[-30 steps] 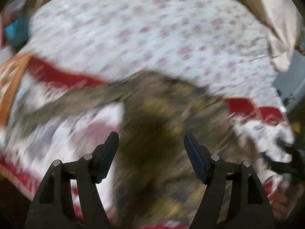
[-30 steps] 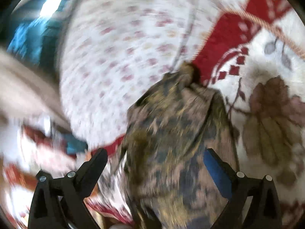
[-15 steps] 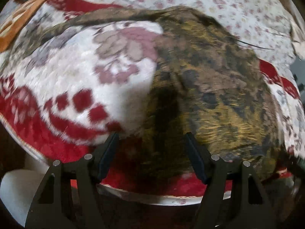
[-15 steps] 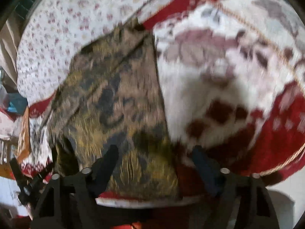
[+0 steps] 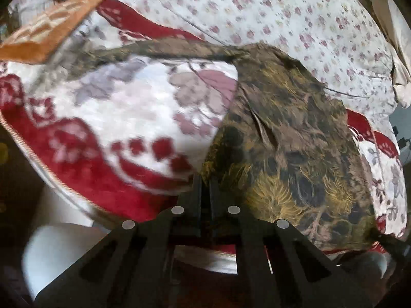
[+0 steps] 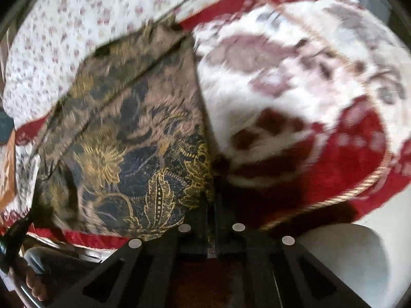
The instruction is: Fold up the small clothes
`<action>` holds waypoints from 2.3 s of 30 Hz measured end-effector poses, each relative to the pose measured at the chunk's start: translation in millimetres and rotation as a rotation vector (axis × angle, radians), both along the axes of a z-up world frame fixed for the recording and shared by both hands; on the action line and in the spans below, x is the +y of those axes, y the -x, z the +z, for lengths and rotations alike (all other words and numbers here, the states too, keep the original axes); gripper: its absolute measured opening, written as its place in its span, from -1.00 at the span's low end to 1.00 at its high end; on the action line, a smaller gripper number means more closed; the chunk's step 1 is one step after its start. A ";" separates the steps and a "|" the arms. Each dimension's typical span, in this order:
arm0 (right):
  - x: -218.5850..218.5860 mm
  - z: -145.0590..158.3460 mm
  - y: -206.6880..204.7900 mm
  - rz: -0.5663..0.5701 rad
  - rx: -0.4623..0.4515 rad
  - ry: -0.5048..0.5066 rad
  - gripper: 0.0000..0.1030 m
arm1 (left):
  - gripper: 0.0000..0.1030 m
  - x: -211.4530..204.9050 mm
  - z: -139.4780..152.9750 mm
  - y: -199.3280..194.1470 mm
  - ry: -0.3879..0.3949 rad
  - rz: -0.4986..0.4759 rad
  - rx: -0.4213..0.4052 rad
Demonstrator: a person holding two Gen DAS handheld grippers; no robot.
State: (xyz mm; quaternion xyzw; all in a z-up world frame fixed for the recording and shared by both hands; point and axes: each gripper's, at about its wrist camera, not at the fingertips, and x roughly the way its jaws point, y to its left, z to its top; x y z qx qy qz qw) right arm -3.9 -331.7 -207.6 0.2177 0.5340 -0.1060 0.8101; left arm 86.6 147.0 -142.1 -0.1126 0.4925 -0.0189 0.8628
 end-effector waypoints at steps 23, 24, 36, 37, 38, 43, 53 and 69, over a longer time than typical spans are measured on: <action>156.1 142.7 -119.1 0.409 -0.492 -0.056 0.77 | 0.56 104.1 32.2 -84.1 0.458 0.376 -0.025; 172.1 138.5 -139.7 0.440 -0.491 -0.064 0.77 | 0.56 113.7 30.0 -93.7 0.459 0.411 -0.027; 285.5 53.4 -294.2 0.672 -0.318 -0.217 0.77 | 0.28 221.1 -60.6 -203.8 0.561 0.820 0.113; 291.6 47.6 -299.3 0.679 -0.307 -0.219 0.77 | 0.26 224.7 -67.2 -207.1 0.556 0.842 0.118; 294.4 43.3 -301.6 0.678 -0.298 -0.216 0.76 | 0.26 227.4 -67.6 -209.0 0.540 0.856 0.099; 302.8 28.7 -312.1 0.652 -0.266 -0.215 0.50 | -0.52 231.9 -75.2 -221.6 0.488 0.852 0.105; 294.8 29.5 -324.2 0.594 -0.249 -0.217 0.36 | -0.88 195.3 -6.0 -226.5 0.276 0.733 -0.096; 184.7 11.8 -319.8 0.367 -0.238 -0.346 0.36 | -0.89 -23.4 68.1 -200.5 0.073 0.033 -0.303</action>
